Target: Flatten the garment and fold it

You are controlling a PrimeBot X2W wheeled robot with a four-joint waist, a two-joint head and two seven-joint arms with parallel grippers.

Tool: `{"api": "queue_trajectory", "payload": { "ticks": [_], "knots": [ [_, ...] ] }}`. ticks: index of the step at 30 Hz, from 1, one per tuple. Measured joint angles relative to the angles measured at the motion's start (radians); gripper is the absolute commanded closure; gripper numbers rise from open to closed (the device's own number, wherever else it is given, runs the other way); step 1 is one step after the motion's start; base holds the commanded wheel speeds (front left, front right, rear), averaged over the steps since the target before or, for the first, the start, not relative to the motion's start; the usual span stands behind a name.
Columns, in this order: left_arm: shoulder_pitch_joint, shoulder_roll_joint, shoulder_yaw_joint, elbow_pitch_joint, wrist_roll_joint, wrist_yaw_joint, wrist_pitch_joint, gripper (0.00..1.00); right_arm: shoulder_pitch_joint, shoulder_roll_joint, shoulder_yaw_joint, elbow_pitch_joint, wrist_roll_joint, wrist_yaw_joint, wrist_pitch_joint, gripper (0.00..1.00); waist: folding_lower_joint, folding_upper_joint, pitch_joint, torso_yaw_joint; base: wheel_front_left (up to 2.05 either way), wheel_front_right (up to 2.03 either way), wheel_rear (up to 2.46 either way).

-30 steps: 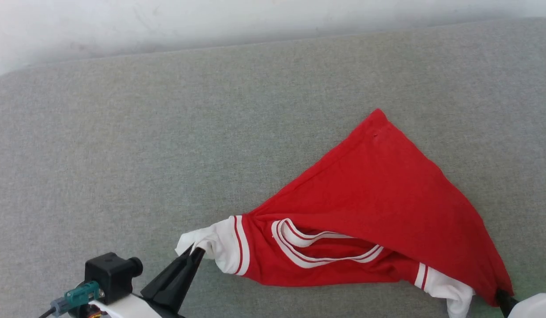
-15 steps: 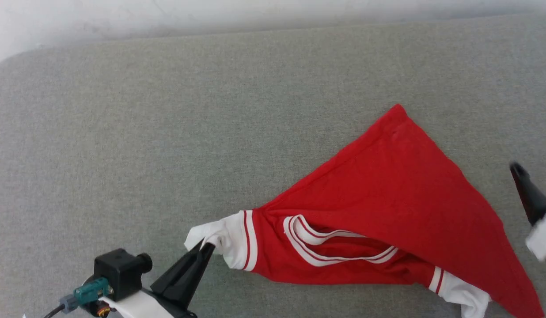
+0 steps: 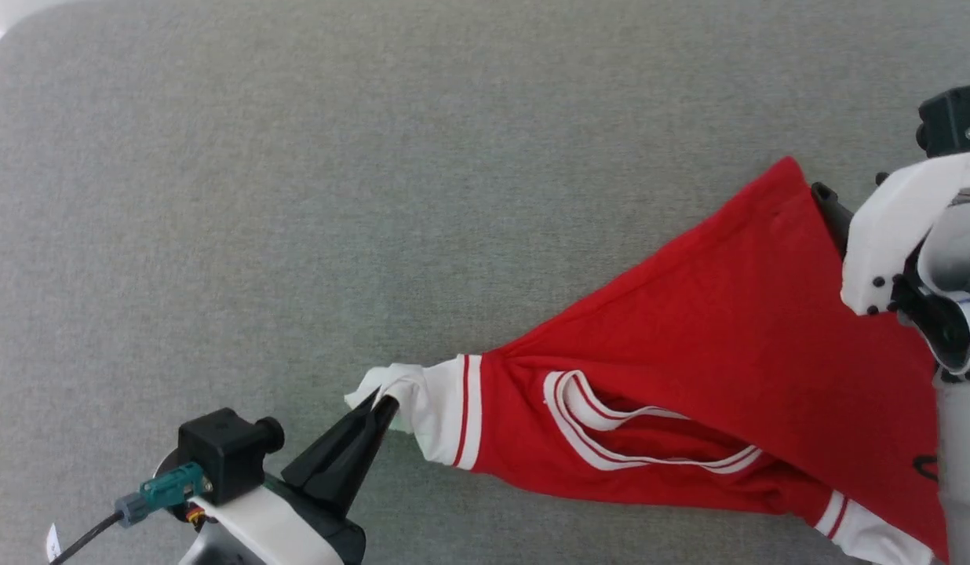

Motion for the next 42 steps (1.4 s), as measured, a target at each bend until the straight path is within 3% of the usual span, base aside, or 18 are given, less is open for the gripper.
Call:
{"api": "queue_trajectory", "payload": {
  "ticks": [6,17,18,19,20,21,26,29,36,42],
  "knots": [
    [-0.008,-0.007,-0.002,0.013,0.000,-0.007,-0.008,1.00,-0.048,-0.024,0.026,0.111,-0.013,0.000,-0.015,0.00,-0.0001,0.0000,0.036,0.037,0.00,0.00,0.00],
    [-0.016,-0.007,-0.003,0.019,0.000,-0.016,-0.017,1.00,-0.085,-0.057,0.033,0.193,-0.024,0.000,-0.044,0.02,-0.0002,0.0000,0.084,0.066,0.00,0.00,0.00],
    [-0.016,-0.007,-0.004,0.020,0.000,-0.016,-0.017,1.00,-0.090,-0.060,0.038,0.195,-0.017,0.000,-0.043,0.24,-0.0002,0.0000,0.087,0.067,0.00,0.00,0.00],
    [-0.017,-0.007,-0.004,0.020,0.000,-0.017,-0.017,1.00,-0.093,-0.064,0.046,0.196,-0.010,0.000,-0.041,0.58,-0.0002,0.0000,0.089,0.067,0.00,0.00,0.00],
    [-0.019,-0.007,-0.004,0.021,0.000,-0.017,-0.017,1.00,-0.094,-0.068,0.058,0.196,0.000,0.000,-0.034,0.75,-0.0003,0.0000,0.091,0.068,0.00,0.00,0.00],
    [-0.022,-0.007,-0.005,0.022,-0.001,-0.017,-0.017,1.00,-0.094,-0.073,0.066,0.196,0.012,0.000,-0.031,1.00,-0.0003,0.0000,0.093,0.068,0.00,0.00,0.00],
    [-0.033,-0.009,-0.008,0.028,-0.003,-0.025,-0.017,1.00,-0.105,-0.090,0.087,0.198,0.035,0.000,-0.014,1.00,-0.0002,0.0000,0.094,0.071,0.00,0.00,0.00],
    [-0.038,-0.015,-0.009,0.035,-0.007,-0.032,-0.030,1.00,-0.098,-0.085,0.063,0.194,0.034,0.000,-0.059,1.00,-0.0001,0.0000,0.084,0.072,0.00,0.00,0.00],
    [-0.115,-0.033,0.029,0.075,0.086,-0.031,-0.154,1.00,-0.070,0.017,-0.074,0.088,0.054,0.000,-0.267,1.00,-0.0003,0.0000,0.035,0.073,0.00,0.00,0.00],
    [-0.233,-0.047,0.037,0.117,0.170,-0.021,-0.190,1.00,-0.068,0.077,-0.128,-0.013,0.101,0.000,-0.380,1.00,-0.0003,0.0000,-0.028,0.065,0.00,0.00,0.00]
  ]
}}
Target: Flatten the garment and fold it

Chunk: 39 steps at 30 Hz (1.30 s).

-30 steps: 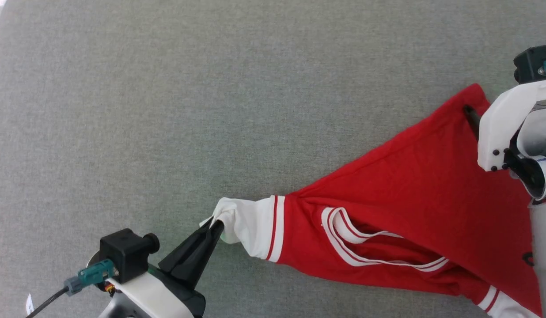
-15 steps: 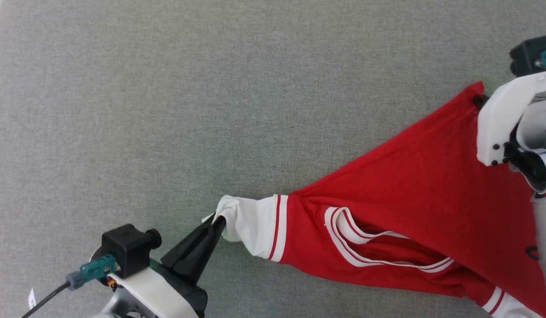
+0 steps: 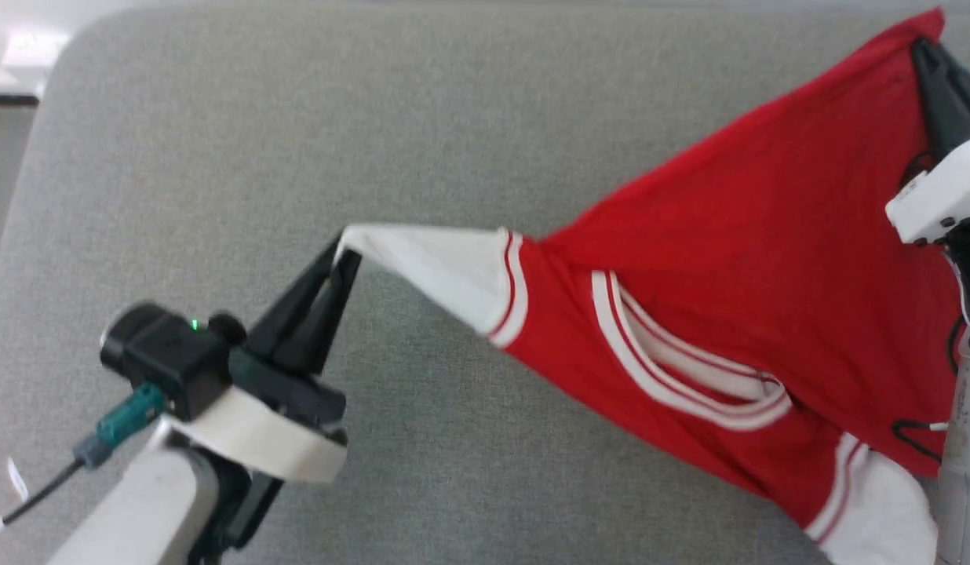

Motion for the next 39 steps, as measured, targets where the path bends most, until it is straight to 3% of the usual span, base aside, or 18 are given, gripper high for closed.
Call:
{"api": "queue_trajectory", "payload": {
  "ticks": [9,15,26,39],
  "knots": [
    [-0.218,-0.028,0.018,0.062,0.051,0.018,0.052,1.00,-0.059,0.037,0.036,-0.044,0.060,0.000,-0.052,1.00,-0.0001,0.0000,-0.110,-0.038,0.00,0.00,0.00],
    [-0.425,-0.062,0.038,0.170,0.047,0.015,0.119,1.00,-0.144,0.042,0.063,0.025,0.053,0.000,-0.054,1.00,-0.0001,0.0000,-0.182,-0.070,0.00,0.00,0.00],
    [-0.816,-0.117,0.030,0.486,0.037,-0.059,0.216,1.00,-0.401,0.044,0.117,0.314,0.031,0.000,-0.090,1.00,-0.0002,0.0000,-0.246,-0.143,0.00,0.00,0.00],
    [-1.196,-0.112,0.028,0.788,0.093,-0.111,0.219,1.00,-0.775,0.044,0.090,0.703,-0.071,0.000,-0.224,1.00,0.0001,0.0000,-0.143,-0.201,0.00,0.00,0.00]
  ]
}}
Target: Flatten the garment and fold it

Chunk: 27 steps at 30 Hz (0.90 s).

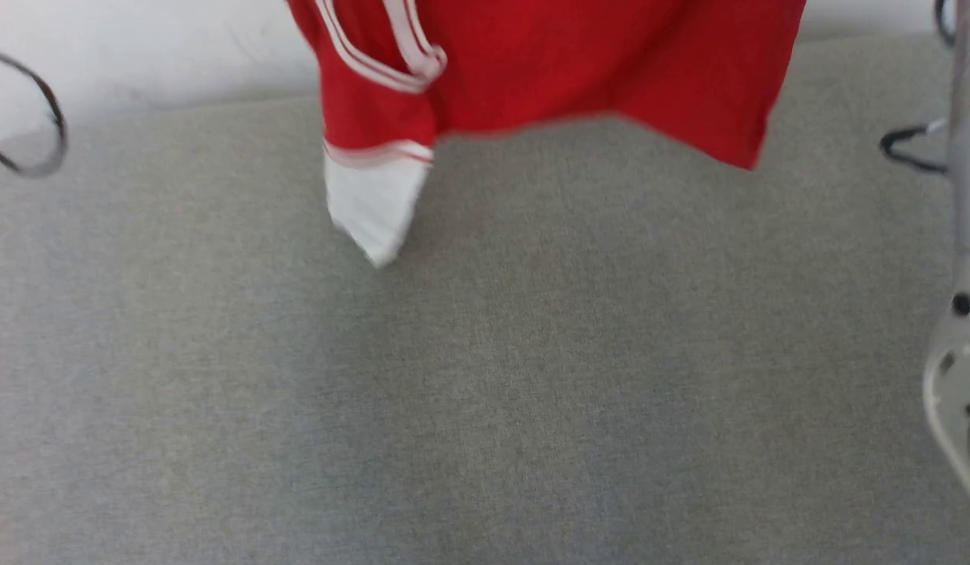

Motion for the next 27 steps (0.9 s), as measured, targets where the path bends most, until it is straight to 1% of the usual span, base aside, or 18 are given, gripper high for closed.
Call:
{"api": "queue_trajectory", "payload": {
  "ticks": [5,8,12,16,21,24,27],
  "knots": [
    [-0.131,-0.011,-0.018,0.052,0.035,-0.024,-0.051,1.00,-0.119,0.000,-0.045,0.088,-0.070,0.000,-0.059,1.00,0.0001,0.0001,0.074,-0.012,0.00,0.00,0.00],
    [-0.193,-0.014,-0.031,0.081,0.048,-0.036,-0.081,1.00,-0.180,0.000,-0.072,0.121,-0.104,0.000,-0.094,1.00,0.0002,0.0000,0.120,-0.016,0.00,0.00,0.00],
    [-0.259,-0.025,-0.047,0.117,0.055,-0.052,-0.128,1.00,-0.253,0.000,-0.096,0.151,-0.178,0.000,-0.137,1.00,0.0002,0.0000,0.186,-0.019,0.00,0.00,0.00],
    [-0.289,-0.037,-0.066,0.138,0.055,-0.061,-0.191,1.00,-0.296,0.001,-0.123,0.161,-0.245,0.000,-0.173,1.00,0.0002,0.0000,0.252,-0.016,0.00,0.00,0.00],
    [-0.294,-0.043,-0.104,0.152,0.045,-0.070,-0.285,1.00,-0.311,0.000,-0.171,0.158,-0.351,0.000,-0.231,1.00,0.0002,0.0000,0.328,-0.003,0.00,0.00,0.00],
    [-0.295,-0.040,-0.119,0.151,0.034,-0.070,-0.316,1.00,-0.312,0.000,-0.200,0.150,-0.401,0.000,-0.265,1.00,0.0001,0.0000,0.366,0.011,0.00,0.00,0.00],
    [-0.295,-0.028,-0.146,0.116,0.010,-0.070,-0.330,1.00,-0.316,0.000,-0.217,0.129,-0.444,0.000,-0.302,1.00,0.0000,0.0000,0.405,0.025,0.00,0.00,0.00]
  ]
}}
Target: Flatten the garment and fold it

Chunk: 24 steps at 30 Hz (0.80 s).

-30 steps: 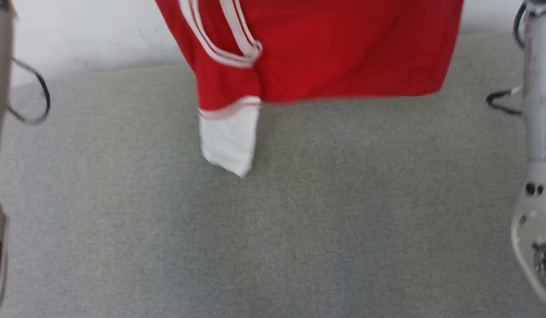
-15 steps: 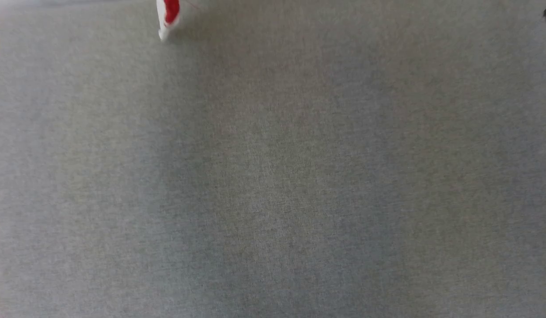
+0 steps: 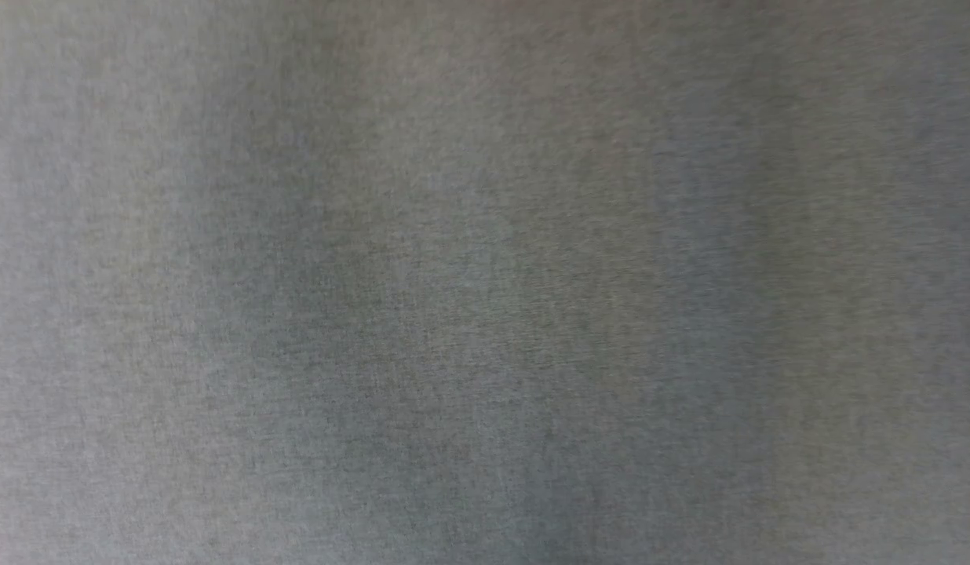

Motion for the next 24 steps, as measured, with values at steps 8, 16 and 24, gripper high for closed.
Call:
{"api": "queue_trajectory", "payload": {
  "ticks": [8,16,24],
  "knots": [
    [0.118,0.085,-0.097,-0.204,-0.131,0.000,-0.008,1.00,0.031,-0.002,0.108,0.027,-0.002,0.000,-0.102,1.00,0.0001,0.0000,0.091,0.028,0.00,0.00,0.00],
    [0.367,0.234,-0.106,-0.442,-0.248,0.000,-0.008,1.00,0.200,-0.032,0.320,-0.046,0.272,0.000,-0.150,1.00,-0.0002,0.0000,0.069,0.045,0.00,0.00,0.00],
    [0.734,0.313,-0.036,-0.658,-0.335,0.013,-0.008,1.00,0.658,-0.197,0.363,-0.400,0.553,0.000,-0.067,1.00,-0.0003,0.0000,-0.022,0.051,0.00,0.00,0.00]
  ]
}}
